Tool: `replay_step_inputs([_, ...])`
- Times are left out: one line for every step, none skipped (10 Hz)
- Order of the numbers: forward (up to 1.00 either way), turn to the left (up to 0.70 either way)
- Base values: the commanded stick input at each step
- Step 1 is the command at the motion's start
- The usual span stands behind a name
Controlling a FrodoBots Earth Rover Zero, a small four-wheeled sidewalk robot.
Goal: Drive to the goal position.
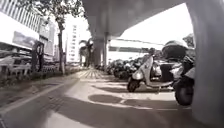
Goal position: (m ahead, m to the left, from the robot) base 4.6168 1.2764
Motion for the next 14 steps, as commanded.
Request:
replay_step_inputs([0.70,0.00])
replay_step_inputs([0.70,0.00])
replay_step_inputs([0.70,0.00])
replay_step_inputs([0.70,0.00])
replay_step_inputs([0.70,0.00])
replay_step_inputs([0.70,0.07])
replay_step_inputs([0.70,0.14])
replay_step_inputs([0.70,0.12])
replay_step_inputs([0.70,0.00])
replay_step_inputs([0.70,0.00])
replay_step_inputs([0.70,0.00])
replay_step_inputs([0.70,0.00])
replay_step_inputs([0.70,0.00])
replay_step_inputs([0.70,0.00])
